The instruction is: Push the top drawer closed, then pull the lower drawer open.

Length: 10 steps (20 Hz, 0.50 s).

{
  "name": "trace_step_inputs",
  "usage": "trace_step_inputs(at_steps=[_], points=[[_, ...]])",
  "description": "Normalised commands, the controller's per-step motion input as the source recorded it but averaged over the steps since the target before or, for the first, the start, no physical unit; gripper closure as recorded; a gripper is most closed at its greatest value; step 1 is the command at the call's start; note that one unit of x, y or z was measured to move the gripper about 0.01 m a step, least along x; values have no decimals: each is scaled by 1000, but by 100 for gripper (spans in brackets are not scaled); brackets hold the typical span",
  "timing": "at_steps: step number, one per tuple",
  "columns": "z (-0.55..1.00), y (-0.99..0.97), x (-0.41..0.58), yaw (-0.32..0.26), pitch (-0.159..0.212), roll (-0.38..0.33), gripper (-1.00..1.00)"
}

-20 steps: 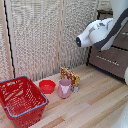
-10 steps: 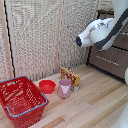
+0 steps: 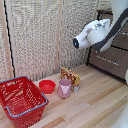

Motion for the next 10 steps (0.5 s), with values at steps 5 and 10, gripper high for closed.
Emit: trace_step_inputs(at_steps=[5, 10], points=[[-191, 128, 0, 0, 0, 196, -100], [-436, 0, -7, 30, -2, 123, -100]])
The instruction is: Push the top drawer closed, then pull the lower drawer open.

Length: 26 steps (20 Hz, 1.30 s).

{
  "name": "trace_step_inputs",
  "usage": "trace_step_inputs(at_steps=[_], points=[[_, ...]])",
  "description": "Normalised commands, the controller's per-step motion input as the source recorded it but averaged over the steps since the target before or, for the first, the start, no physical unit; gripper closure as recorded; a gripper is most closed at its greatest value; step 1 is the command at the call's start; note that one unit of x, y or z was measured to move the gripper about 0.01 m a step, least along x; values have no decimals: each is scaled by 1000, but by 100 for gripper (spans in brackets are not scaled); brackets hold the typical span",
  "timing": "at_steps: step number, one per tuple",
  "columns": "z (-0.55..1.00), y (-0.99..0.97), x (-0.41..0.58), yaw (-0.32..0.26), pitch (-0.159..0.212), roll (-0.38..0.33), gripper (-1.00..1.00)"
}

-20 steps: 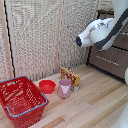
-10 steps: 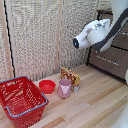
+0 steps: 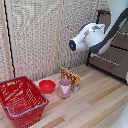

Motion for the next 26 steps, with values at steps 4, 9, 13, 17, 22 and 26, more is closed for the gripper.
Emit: trace_step_inputs(at_steps=[4, 9, 13, 17, 22, 26], points=[[-481, 4, -16, 79, -10, -4, -100], [-353, 93, 0, 71, -1, -140, -100], [-274, 16, 0, 58, 0, -225, -100], [-291, -154, -2, 65, 0, -206, -100], [-254, -267, -11, 63, -7, -163, -100], [-93, -457, 0, 60, -16, -68, -100]])
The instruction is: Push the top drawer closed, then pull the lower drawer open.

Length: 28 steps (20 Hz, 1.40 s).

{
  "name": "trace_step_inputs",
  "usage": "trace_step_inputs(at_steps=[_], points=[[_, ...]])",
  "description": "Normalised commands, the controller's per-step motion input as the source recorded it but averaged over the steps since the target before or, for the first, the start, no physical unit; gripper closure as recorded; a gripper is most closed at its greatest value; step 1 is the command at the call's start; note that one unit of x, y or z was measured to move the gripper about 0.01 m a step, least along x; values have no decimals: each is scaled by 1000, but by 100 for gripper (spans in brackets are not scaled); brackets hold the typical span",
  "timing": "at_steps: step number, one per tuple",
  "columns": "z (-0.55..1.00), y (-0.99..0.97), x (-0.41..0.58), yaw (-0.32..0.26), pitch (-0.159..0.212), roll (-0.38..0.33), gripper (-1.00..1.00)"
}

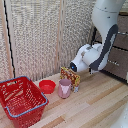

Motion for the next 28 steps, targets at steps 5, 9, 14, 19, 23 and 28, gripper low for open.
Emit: trace_step_inputs(at_steps=[5, 9, 14, 19, 23, 28], points=[[-42, -467, 18, 69, -14, 20, -100], [0, -475, 46, 47, -42, 127, -100], [-9, -587, 138, 45, 5, 182, 100], [0, -278, 66, -2, 10, 88, 100], [0, -68, 0, -15, 0, 39, 100], [1, 10, 0, -28, 0, 21, 100]])
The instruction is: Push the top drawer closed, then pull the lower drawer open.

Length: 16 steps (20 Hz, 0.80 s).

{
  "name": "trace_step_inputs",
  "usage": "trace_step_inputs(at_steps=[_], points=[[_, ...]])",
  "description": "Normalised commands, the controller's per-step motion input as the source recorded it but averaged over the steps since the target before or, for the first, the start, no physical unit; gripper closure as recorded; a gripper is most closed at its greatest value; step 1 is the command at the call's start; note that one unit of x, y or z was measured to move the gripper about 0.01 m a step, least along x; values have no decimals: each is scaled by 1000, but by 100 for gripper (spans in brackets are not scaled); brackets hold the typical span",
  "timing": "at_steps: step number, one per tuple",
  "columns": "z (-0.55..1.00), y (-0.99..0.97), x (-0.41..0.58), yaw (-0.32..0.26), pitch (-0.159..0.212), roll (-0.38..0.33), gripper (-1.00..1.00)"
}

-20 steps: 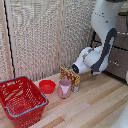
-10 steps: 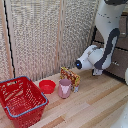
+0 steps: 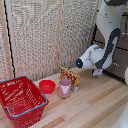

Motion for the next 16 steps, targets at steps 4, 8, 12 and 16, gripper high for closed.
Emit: trace_step_inputs(at_steps=[4, 8, 12, 16], points=[[-24, 430, -2, -28, 0, 33, 100], [-121, 771, -9, -17, -6, 124, 100], [-254, 875, -27, -7, -25, 117, 100], [-246, 835, -5, -17, -44, 119, 100]])
